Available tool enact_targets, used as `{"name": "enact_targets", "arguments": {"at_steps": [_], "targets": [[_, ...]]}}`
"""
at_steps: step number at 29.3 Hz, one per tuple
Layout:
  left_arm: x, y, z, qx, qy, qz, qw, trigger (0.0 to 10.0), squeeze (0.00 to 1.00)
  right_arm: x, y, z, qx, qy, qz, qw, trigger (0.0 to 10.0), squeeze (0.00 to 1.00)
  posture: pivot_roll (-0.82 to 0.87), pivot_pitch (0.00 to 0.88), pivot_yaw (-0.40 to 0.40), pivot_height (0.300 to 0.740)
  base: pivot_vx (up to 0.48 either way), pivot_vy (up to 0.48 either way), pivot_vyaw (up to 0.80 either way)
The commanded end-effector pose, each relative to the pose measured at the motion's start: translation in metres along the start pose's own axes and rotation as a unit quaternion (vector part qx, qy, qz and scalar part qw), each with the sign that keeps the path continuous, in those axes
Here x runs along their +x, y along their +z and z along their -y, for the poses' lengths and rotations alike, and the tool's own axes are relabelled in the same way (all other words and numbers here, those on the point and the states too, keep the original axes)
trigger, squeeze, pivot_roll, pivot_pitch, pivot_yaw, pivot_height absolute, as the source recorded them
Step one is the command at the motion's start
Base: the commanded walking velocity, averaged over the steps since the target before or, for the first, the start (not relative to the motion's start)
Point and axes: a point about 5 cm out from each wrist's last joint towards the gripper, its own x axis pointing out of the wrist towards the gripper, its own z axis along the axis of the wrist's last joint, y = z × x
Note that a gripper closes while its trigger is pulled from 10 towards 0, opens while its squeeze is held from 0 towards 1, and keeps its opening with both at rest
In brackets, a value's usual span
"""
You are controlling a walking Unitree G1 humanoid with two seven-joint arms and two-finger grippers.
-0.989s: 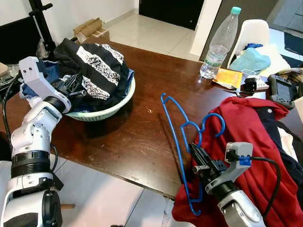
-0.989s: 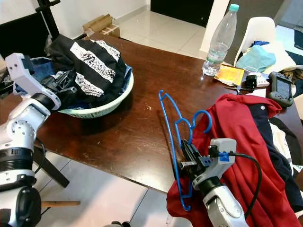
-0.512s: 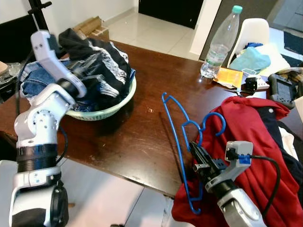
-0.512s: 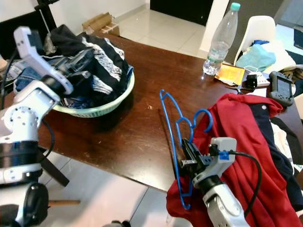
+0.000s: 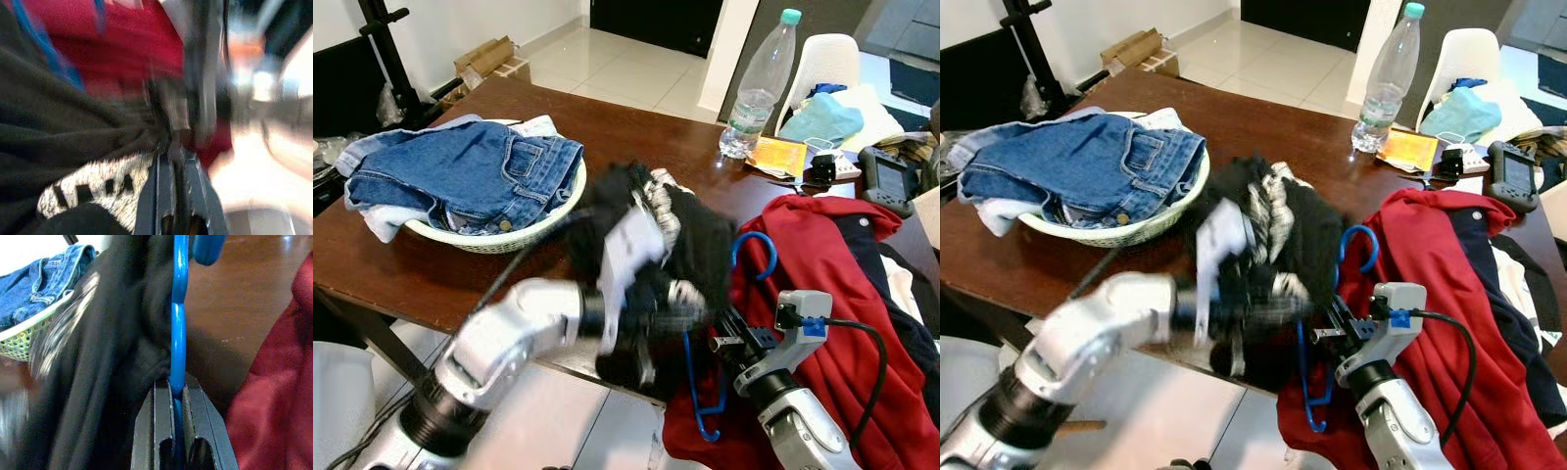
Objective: Hang hanger
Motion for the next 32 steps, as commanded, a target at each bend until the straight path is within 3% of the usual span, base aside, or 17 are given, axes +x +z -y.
{"name": "enact_targets", "arguments": {"at_steps": [1,4,5,6,7,13,19,20,21,22,24,25,30,32], "targets": [[0.0,-0.019,0.019,-0.002,-0.053,-0.057,0.997,0.0,0.0,-0.004,-0.007,0.005,0.0,-0.017,-0.013,1.0,10.0,0.0,0.07,0.149,-0.029,0.74,0.0,0.0,0.0],[-0.007,-0.027,0.025,-0.008,-0.069,-0.08,0.994,0.0,0.0,-0.004,-0.007,0.005,0.001,-0.017,-0.013,1.0,10.0,0.0,0.07,0.152,-0.029,0.74,0.0,0.0,0.0],[-0.02,-0.03,0.033,-0.021,-0.086,-0.096,0.991,0.0,0.0,-0.004,-0.007,0.006,0.003,-0.018,-0.013,1.0,10.0,0.0,0.08,0.158,-0.03,0.74,0.0,0.0,0.0],[-0.02,-0.03,0.033,-0.021,-0.086,-0.096,0.991,0.0,0.0,-0.004,-0.007,0.006,0.003,-0.018,-0.013,1.0,10.0,0.0,0.08,0.158,-0.03,0.74,0.0,0.0,0.0],[-0.033,-0.027,0.041,-0.023,-0.113,-0.09,0.989,0.0,0.0,-0.004,-0.007,0.006,0.005,-0.017,-0.014,1.0,10.0,0.0,0.08,0.16,-0.034,0.74,0.0,0.0,0.0],[-0.053,-0.014,0.06,-0.015,-0.185,-0.058,0.981,0.0,0.0,-0.004,-0.006,0.006,0.005,-0.016,-0.015,1.0,10.0,0.0,0.08,0.165,-0.04,0.74,0.0,0.0,0.0],[-0.057,-0.008,0.056,-0.015,-0.166,-0.031,0.986,0.0,0.0,-0.004,-0.006,0.006,0.005,-0.015,-0.016,1.0,10.0,0.0,0.08,0.165,-0.04,0.74,0.0,0.0,0.0],[-0.055,-0.008,0.046,-0.009,-0.12,-0.022,0.993,3.9,0.0,-0.004,-0.006,0.006,0.005,-0.015,-0.016,1.0,10.0,0.0,0.08,0.165,-0.041,0.74,0.0,0.0,0.0],[-0.052,-0.008,0.027,-0.005,-0.044,-0.014,0.999,10.0,0.0,-0.003,-0.006,0.006,0.005,-0.015,-0.016,1.0,10.0,0.0,0.08,0.165,-0.041,0.74,0.0,0.0,0.0],[-0.052,-0.008,0.027,-0.005,-0.044,-0.014,0.999,10.0,0.0,-0.003,-0.006,0.006,0.005,-0.015,-0.016,1.0,10.0,0.0,0.08,0.165,-0.041,0.74,0.0,0.0,0.0],[-0.052,-0.007,-0.002,-0.028,0.079,0.012,0.996,10.0,0.0,-0.004,-0.006,0.006,0.003,-0.016,-0.016,1.0,10.0,0.0,0.08,0.165,-0.04,0.74,0.0,0.0,0.0],[-0.054,-0.007,-0.011,-0.035,0.119,0.02,0.992,10.0,1.0,-0.004,-0.005,0.006,0.003,-0.016,-0.016,1.0,10.0,0.0,0.07,0.165,-0.04,0.74,0.0,0.0,0.0],[-0.062,-0.007,-0.02,-0.038,0.172,0.026,0.984,10.0,1.0,-0.004,-0.005,0.007,0.002,-0.017,-0.017,1.0,10.0,0.0,0.08,0.166,-0.04,0.74,0.0,0.0,0.0],[-0.073,-0.006,-0.025,-0.038,0.205,0.032,0.977,10.0,1.0,-0.004,-0.005,0.007,0.003,-0.017,-0.017,1.0,10.0,0.0,0.08,0.17,-0.042,0.74,0.0,0.0,0.0]]}}
